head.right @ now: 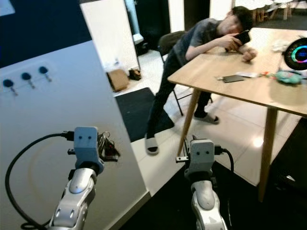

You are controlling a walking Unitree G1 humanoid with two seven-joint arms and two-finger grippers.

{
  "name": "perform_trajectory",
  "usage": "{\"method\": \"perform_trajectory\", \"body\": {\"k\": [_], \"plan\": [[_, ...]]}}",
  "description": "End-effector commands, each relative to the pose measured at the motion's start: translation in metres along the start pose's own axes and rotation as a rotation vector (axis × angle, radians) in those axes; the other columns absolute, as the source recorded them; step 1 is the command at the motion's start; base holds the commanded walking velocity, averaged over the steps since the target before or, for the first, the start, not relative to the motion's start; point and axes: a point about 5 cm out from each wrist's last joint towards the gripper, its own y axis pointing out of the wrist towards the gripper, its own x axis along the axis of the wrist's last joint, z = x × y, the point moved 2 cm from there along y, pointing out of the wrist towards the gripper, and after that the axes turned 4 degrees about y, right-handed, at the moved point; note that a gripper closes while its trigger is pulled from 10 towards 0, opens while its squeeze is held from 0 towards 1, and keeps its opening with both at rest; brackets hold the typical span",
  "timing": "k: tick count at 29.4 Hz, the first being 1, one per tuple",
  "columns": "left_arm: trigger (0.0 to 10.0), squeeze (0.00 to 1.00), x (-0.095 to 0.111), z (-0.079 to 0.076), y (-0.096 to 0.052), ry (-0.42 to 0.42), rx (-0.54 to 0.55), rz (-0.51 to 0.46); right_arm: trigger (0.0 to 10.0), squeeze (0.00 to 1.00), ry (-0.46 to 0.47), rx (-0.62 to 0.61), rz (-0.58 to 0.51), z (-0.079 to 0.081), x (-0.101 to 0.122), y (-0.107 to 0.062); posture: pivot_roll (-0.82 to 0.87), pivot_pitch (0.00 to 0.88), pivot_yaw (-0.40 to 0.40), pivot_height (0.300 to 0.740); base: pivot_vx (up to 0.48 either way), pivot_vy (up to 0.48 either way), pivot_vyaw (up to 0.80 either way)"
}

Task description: Hang keys on a hook

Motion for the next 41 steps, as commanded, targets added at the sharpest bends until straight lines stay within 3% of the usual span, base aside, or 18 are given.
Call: {"method": "perform_trajectory", "body": {"k": [1, 25, 41], "plan": [[10.0, 0.0, -0.0032, 0.0077, -0.001, 0.03, 0.017, 0.008, 10.0, 0.0, 0.005, 0.019, 0.02, 0.0056, -0.004, -0.0026, 0.05, 0.094, 0.122, 0.74, 0.0, 0.0, 0.8], [10.0, 0.0, -0.0062, 0.0062, -0.0021, 0.02, 0.012, 0.036, 10.0, 0.0, -0.003, 0.03, 0.015, 0.0053, -0.0016, -0.003, 0.05, 0.097, 0.118, 0.74, 0.0, 0.0, 0.8], [10.0, 0.0, 0.0031, 0.0029, 0.0016, -0.009, 0.001, 0.029, 10.0, 0.0, -0.01, 0.02, 0.005, 0.0022, 0.0013, -0.0022, 0.05, 0.102, 0.125, 0.74, 0.0, 0.0, 0.8]]}}
